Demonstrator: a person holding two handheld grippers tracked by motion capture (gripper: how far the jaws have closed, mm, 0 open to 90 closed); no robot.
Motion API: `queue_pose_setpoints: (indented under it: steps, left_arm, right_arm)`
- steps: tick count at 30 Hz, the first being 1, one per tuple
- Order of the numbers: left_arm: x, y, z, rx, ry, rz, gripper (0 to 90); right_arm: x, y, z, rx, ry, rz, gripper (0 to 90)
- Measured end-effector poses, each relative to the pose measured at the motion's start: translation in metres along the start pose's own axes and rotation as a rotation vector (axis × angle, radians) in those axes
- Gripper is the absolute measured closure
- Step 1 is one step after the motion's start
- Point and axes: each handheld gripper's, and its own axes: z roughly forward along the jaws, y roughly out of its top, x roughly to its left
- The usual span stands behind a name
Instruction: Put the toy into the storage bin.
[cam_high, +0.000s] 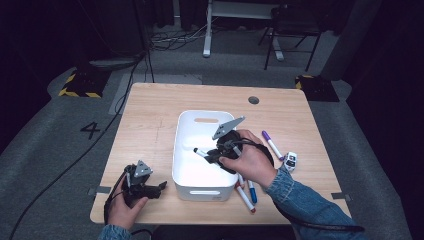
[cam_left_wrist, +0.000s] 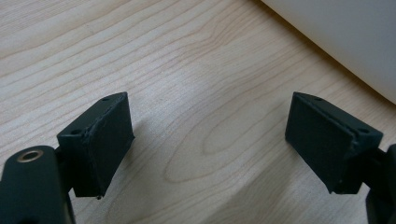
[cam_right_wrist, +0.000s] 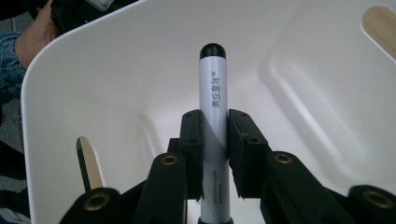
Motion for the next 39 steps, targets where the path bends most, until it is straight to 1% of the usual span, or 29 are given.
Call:
queue_pose_setpoints:
  steps: [3,7,11,14,15,17,18,19,20,22,24,25,27,28,29,30,31,34,39]
  left_arm:
    - [0.0,0.0,0.0,0.001,-0.002,0.0,15.3]
    - [0.0,0.0,0.0,0.0,-0.001,0.0,15.3]
    - [0.0,0.0,0.0,-0.001,-0.001,0.0,15.3]
    - [0.0,0.0,0.0,0.0,0.0,0.0,15.3]
    - [0.0,0.0,0.0,0.001,-0.002,0.0,15.3]
    - [0.0,0.0,0.0,0.001,-0.002,0.001,15.3]
    - [0.0,0.0,0.0,0.001,-0.002,0.001,15.3]
    - [0.0,0.0,0.0,0.001,-0.002,0.001,15.3]
    - [0.0,0.0,0.0,0.001,-0.002,0.001,15.3]
    - [0.0,0.0,0.0,0.001,-0.002,0.001,15.3]
    - [0.0,0.0,0.0,0.001,-0.002,0.001,15.3]
    - [0.0,0.0,0.0,0.0,-0.001,0.0,15.3]
    - [0.0,0.0,0.0,0.002,-0.001,0.001,15.3]
    - [0.0,0.0,0.0,0.001,-0.001,0.001,15.3]
    - [0.0,0.0,0.0,0.001,-0.003,0.001,15.3]
    - [0.0,0.0,0.0,0.0,-0.002,0.0,15.3]
    - [0.0,0.0,0.0,0.0,-0.002,0.001,15.3]
    - [0.0,0.0,0.0,0.001,-0.003,0.001,15.3]
    - [0.0,0.0,0.0,0.0,-0.002,0.001,15.3]
  right_arm:
    - [0.002,-0.002,0.004,0.014,0.005,-0.012,76.9]
    - [0.006,-0.004,0.009,0.043,0.014,-0.007,76.9]
    - [0.009,-0.006,0.014,0.062,0.025,-0.02,76.9]
    - [0.011,-0.007,0.018,0.083,0.023,-0.045,76.9]
    - [0.011,-0.007,0.02,0.078,0.029,-0.064,76.8]
    - [0.016,-0.007,0.02,0.119,0.03,-0.025,76.8]
    - [0.016,-0.007,0.021,0.12,0.028,-0.042,76.8]
    - [0.016,-0.007,0.021,0.12,0.028,-0.042,76.8]
    - [0.019,-0.007,0.024,0.142,0.032,-0.039,76.8]
    - [0.02,-0.008,0.026,0.154,0.031,-0.034,76.7]
    - [0.02,-0.009,0.028,0.158,0.041,-0.039,75.4]
    - [0.02,-0.009,0.029,0.147,0.046,-0.04,70.2]
    - [0.02,-0.01,0.028,0.14,0.047,-0.036,66.5]
    - [0.02,-0.009,0.027,0.128,0.046,-0.038,64.7]
    - [0.018,-0.009,0.026,0.096,0.045,-0.07,62.4]
    - [0.018,-0.008,0.024,0.077,0.039,-0.084,62.3]
    - [0.019,-0.007,0.019,0.073,0.031,-0.071,61.3]
    - [0.016,-0.005,0.009,0.032,0.027,-0.064,61.1]
    - [0.007,-0.005,-0.01,-0.017,0.001,-0.046,61.6]
